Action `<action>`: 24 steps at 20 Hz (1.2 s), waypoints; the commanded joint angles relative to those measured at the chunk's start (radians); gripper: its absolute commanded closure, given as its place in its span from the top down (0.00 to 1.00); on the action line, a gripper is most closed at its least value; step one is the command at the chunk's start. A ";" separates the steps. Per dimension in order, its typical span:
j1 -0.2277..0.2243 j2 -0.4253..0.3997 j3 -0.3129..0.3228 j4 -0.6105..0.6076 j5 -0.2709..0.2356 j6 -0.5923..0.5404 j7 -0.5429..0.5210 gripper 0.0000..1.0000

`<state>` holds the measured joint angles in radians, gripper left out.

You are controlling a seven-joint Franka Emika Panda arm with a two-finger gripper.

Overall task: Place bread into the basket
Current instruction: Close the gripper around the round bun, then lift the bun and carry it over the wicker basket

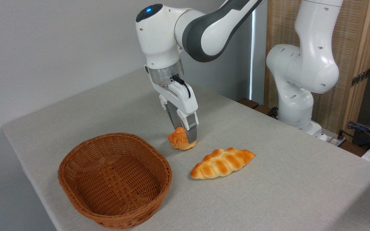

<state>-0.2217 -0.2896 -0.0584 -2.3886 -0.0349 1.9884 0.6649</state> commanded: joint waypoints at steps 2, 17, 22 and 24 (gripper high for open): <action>-0.013 -0.003 0.008 -0.014 0.015 0.018 0.015 0.25; -0.011 -0.002 0.006 0.031 0.015 -0.037 0.044 0.13; -0.007 0.059 0.018 0.219 0.015 -0.218 0.094 0.13; -0.004 0.090 0.020 0.291 0.004 -0.256 0.094 0.14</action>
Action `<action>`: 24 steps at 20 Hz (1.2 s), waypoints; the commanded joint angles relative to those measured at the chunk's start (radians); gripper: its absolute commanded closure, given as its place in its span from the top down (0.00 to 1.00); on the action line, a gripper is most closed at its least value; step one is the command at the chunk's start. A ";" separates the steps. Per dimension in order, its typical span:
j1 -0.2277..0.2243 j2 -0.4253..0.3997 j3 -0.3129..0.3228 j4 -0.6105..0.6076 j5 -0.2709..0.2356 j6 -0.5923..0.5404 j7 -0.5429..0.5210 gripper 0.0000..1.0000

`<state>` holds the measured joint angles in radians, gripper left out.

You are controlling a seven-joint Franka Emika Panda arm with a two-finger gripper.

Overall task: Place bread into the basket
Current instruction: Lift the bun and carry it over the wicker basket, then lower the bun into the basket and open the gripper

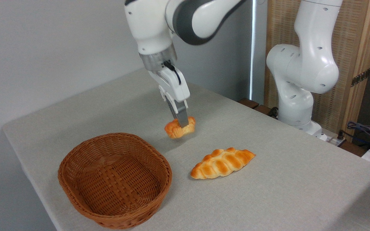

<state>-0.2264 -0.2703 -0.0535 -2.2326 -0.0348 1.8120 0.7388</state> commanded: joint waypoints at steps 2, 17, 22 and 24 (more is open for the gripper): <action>0.004 0.101 0.015 0.198 -0.004 -0.082 0.019 0.14; 0.048 0.414 0.032 0.495 -0.168 0.168 0.028 0.28; 0.051 0.457 0.029 0.493 -0.168 0.205 0.019 0.86; 0.052 0.473 0.029 0.493 -0.169 0.213 0.014 1.00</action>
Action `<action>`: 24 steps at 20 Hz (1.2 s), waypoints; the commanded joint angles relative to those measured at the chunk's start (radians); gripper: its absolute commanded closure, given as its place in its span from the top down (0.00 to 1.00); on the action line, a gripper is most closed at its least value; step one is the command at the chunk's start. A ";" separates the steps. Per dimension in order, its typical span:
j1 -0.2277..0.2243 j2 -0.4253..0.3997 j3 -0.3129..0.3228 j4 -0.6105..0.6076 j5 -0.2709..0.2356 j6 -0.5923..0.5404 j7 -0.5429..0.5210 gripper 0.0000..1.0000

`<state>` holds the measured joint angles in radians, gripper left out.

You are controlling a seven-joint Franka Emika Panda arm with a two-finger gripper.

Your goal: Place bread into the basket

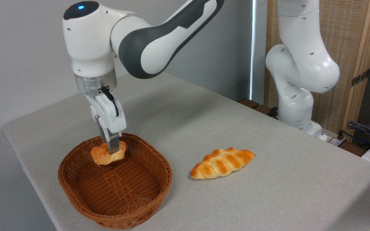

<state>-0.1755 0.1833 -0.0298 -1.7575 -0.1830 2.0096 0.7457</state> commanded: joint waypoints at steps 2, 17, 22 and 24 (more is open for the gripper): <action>0.004 0.030 0.005 0.018 -0.023 0.032 0.007 1.00; 0.030 -0.065 0.005 0.099 -0.018 -0.113 0.007 1.00; 0.071 -0.194 0.005 0.099 0.057 -0.277 -0.029 1.00; 0.074 -0.220 0.005 0.099 0.115 -0.336 -0.029 1.00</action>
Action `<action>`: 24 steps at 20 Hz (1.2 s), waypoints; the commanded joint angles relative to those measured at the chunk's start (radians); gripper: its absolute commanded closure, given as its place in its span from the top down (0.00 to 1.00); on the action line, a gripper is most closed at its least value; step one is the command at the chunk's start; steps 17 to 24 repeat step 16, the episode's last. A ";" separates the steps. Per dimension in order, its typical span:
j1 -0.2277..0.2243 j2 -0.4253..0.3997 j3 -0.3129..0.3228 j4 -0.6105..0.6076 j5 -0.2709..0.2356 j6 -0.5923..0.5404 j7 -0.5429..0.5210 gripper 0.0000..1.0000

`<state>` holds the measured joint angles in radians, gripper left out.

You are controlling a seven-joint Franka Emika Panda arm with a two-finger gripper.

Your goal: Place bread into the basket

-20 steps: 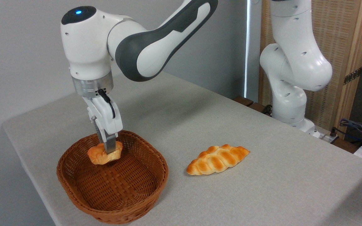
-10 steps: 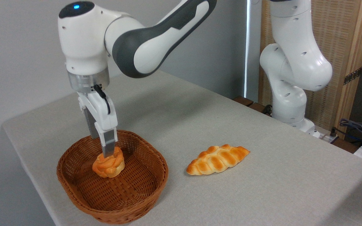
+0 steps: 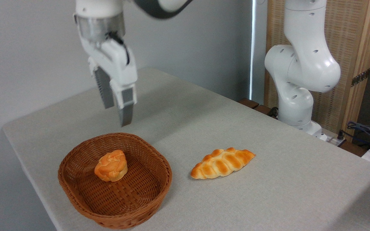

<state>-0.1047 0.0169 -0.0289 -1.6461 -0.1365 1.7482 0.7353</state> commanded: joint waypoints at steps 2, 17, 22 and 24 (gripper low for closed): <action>0.003 -0.060 0.003 -0.009 0.106 -0.105 -0.017 1.00; 0.010 -0.060 0.006 0.020 0.104 -0.184 -0.019 1.00; 0.010 -0.060 0.006 0.020 0.104 -0.184 -0.019 1.00; 0.010 -0.060 0.006 0.020 0.104 -0.184 -0.019 1.00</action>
